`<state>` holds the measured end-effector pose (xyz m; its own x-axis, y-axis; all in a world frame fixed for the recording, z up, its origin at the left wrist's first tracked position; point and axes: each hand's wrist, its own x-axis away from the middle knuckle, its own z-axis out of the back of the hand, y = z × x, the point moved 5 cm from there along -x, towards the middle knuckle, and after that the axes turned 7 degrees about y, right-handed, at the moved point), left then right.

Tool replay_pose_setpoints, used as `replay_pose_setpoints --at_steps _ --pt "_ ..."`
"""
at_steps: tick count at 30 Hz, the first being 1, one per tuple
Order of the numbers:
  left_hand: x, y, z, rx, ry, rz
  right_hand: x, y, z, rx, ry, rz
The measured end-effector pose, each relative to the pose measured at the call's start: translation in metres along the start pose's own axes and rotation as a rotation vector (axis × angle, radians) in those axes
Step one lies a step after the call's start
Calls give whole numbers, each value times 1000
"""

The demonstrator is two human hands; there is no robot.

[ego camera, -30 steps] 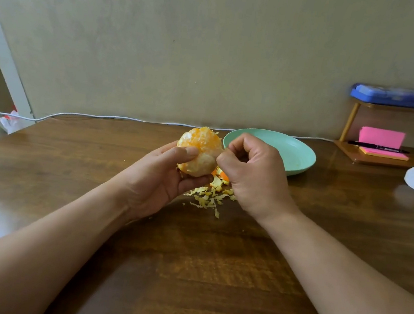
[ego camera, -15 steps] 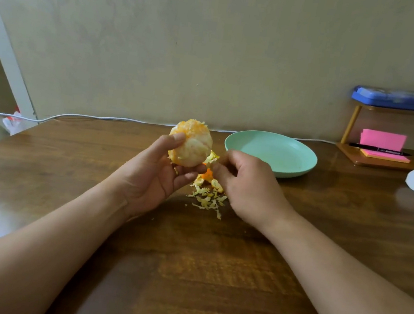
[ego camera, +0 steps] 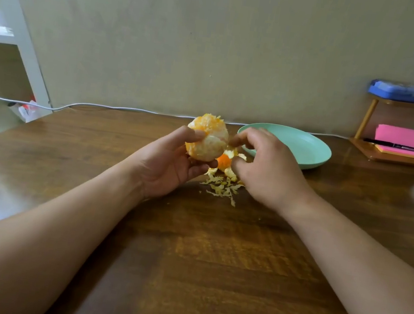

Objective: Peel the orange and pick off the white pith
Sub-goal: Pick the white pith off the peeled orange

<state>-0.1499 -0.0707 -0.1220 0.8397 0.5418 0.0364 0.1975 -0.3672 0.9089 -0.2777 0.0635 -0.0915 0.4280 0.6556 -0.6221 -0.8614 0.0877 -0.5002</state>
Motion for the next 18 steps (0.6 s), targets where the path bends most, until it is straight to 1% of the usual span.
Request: replay_pose_setpoints --at_steps 3,5,8,18 --pt "0 0 1 9 -18 2 0 0 1 -153 39 -40" --pt "0 1 1 -12 -42 -12 1 -3 1 -202 60 -24" --pt "-1 2 0 -76 -56 -55 2 -4 1 -183 49 -21" --pt "-2 5 8 -267 9 -170 1 0 0 -111 -35 -13"
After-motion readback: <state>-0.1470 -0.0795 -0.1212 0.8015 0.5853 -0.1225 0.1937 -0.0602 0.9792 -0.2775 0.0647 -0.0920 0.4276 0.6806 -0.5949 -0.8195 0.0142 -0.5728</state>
